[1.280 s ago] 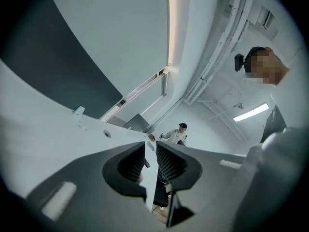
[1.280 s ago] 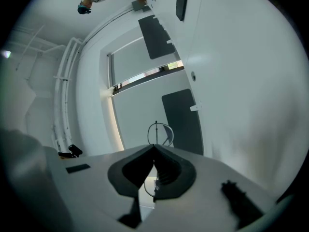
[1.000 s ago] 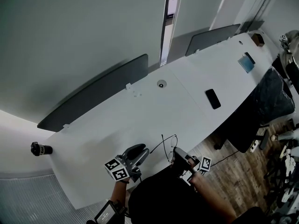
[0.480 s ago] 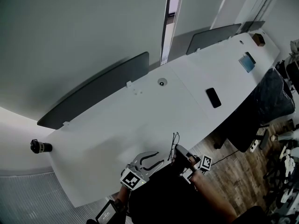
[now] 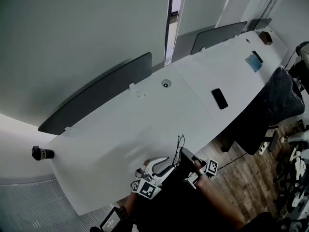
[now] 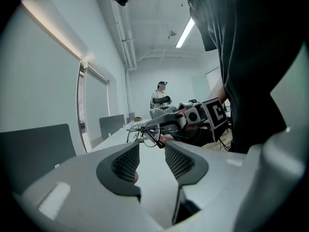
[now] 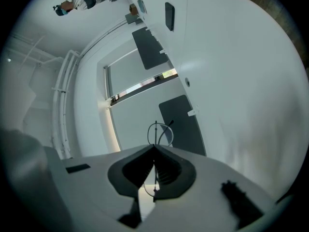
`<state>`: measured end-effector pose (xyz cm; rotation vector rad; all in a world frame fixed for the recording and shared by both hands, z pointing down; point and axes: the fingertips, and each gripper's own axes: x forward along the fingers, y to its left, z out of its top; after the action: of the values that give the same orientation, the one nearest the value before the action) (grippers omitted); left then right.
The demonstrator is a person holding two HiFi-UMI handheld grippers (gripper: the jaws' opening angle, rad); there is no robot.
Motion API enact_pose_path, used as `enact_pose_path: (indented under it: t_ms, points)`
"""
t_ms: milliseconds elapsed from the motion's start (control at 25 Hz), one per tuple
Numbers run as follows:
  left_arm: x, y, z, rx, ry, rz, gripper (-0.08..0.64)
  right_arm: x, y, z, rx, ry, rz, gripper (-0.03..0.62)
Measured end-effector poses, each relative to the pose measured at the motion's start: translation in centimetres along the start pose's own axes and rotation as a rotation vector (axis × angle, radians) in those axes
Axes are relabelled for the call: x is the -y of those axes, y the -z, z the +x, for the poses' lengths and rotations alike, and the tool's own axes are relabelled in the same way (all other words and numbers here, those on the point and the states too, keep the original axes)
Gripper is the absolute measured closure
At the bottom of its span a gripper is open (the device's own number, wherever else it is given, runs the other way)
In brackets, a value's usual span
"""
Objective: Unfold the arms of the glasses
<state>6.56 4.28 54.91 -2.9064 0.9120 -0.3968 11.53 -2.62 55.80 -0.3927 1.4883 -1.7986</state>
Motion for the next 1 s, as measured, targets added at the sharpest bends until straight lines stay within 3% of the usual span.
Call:
enact_pose_path:
  t_ms: [520,720,1000]
  points:
    - [-1.1,-0.4,-0.9,0.028,-0.013,-0.003,0.46,-0.2,0.6,0.3,-0.029,-0.004,-0.019,0.583]
    - [-3.3,0.0,-2.4,0.054,-0.076,-0.051,0.522,0.0,0.6,0.1,-0.066,0.014,-0.057,0.583]
    - [-6.7,-0.7,-4.1,0.108,-0.17,-0.069,0.534,0.4,1.7,-0.3,-0.112,0.024,-0.047,0.583]
